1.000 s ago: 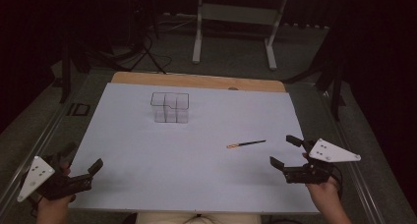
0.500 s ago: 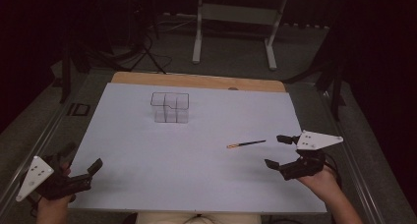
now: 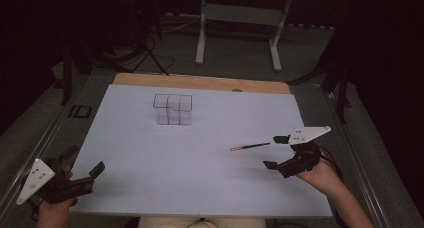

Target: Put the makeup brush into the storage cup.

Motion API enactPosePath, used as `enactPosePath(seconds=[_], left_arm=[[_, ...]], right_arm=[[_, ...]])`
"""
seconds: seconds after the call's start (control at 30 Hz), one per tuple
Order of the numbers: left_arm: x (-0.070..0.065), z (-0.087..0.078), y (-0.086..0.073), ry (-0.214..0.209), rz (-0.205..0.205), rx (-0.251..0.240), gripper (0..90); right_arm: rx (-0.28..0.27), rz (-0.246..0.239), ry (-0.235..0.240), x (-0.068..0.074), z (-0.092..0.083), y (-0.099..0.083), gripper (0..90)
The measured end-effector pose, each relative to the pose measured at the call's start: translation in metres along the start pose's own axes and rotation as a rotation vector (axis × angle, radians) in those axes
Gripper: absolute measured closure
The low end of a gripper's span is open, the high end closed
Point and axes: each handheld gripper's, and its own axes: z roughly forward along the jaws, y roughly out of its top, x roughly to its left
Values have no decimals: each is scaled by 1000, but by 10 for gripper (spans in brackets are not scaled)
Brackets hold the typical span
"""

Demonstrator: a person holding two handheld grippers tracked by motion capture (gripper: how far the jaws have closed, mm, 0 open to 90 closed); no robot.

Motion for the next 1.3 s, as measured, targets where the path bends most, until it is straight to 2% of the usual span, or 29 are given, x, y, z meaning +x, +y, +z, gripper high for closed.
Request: enactPosePath(seconds=[0.07,0.1,0.23,0.3,0.37,0.5,0.53,0.7,0.73,1.03,1.2,1.3], left_arm=[[0,0,0,-2,0,0,15],[0,0,0,-2,0,0,15],[0,0,0,-3,-2,1,15],[0,0,0,-3,-2,1,15],[0,0,0,-3,-2,-1,15],[0,0,0,-4,-1,0,15],[-1,0,0,-3,1,1,15],[0,0,0,-2,-1,1,15],[0,0,-1,-3,-2,2,15],[0,0,-1,-4,-4,2,15],[0,0,-1,-4,-5,2,15],[0,0,-1,-3,-4,3,15]], right_arm=[[16,-10,1,-1,4,2,107],[40,-25,-2,-2,8,4,107],[64,-26,23,-5,15,8,107],[68,-30,15,-5,15,8,107],[76,-20,34,-7,18,9,107],[99,-32,35,-10,23,12,110],[110,-33,50,-11,24,13,126],[155,-59,50,-15,30,22,126],[161,-70,38,-15,30,23,127],[247,-88,45,-23,41,32,124],[265,-103,39,-26,44,34,127],[292,-109,50,-29,49,34,133]])
